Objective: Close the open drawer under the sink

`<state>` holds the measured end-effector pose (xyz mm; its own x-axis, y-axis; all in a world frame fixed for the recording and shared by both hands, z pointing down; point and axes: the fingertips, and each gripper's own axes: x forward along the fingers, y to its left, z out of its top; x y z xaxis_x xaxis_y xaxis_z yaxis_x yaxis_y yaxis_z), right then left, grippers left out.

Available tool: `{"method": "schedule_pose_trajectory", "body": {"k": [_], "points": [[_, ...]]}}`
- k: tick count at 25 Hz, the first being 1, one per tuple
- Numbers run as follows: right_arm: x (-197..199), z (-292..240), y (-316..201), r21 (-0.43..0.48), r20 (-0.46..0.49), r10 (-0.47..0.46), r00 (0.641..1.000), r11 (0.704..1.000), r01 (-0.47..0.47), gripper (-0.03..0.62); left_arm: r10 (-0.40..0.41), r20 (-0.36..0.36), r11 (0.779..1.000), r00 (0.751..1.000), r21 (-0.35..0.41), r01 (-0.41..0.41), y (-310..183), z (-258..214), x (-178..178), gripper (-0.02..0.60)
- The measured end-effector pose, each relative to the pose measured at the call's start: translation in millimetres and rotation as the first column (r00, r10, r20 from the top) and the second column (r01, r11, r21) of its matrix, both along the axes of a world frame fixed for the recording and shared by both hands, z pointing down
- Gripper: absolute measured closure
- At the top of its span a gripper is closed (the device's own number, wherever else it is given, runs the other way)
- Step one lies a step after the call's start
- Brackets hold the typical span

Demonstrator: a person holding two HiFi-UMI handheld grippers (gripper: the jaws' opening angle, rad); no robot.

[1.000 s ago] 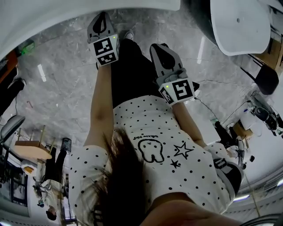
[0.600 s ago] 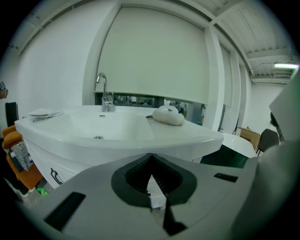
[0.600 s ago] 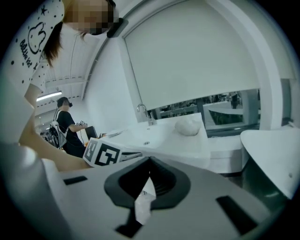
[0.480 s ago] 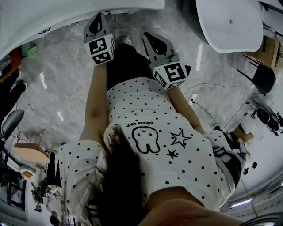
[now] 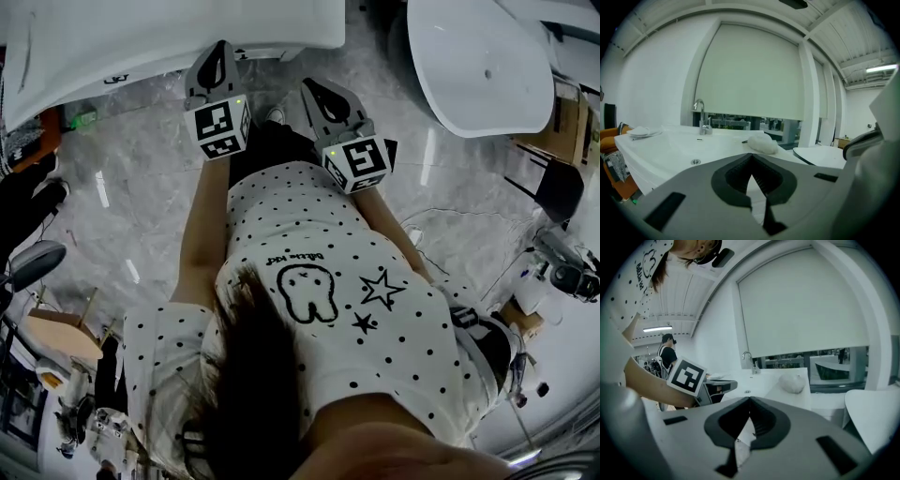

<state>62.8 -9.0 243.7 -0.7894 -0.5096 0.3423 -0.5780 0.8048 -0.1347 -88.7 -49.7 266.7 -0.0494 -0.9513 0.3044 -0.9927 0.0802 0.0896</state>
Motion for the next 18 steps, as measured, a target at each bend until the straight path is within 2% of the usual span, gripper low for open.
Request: {"method": "schedule_pose_trajectory", "body": {"k": [6, 13, 18], "points": [[0.1, -8.2, -10.9, 0.026, 0.017, 0.014, 1.000, 1.000, -0.015, 0.580, 0.042, 0.010, 0.997, 0.999, 0.071, -0.042, 6.8, -41.6, 13.3, 0.578], [-2.6, -20.4, -9.5, 0.047, 0.044, 0.003, 0.999, 0.999, -0.005, 0.580, 0.034, 0.001, 0.996, 0.999, 0.087, -0.034, 30.7, -54.6, 18.1, 0.578], [-3.3, -25.6, -10.4, 0.056, 0.056, 0.000, 0.998, 0.998, -0.003, 0.580, 0.063, 0.019, 0.993, 0.998, 0.100, -0.065, 45.6, -68.3, 26.3, 0.578]]}}
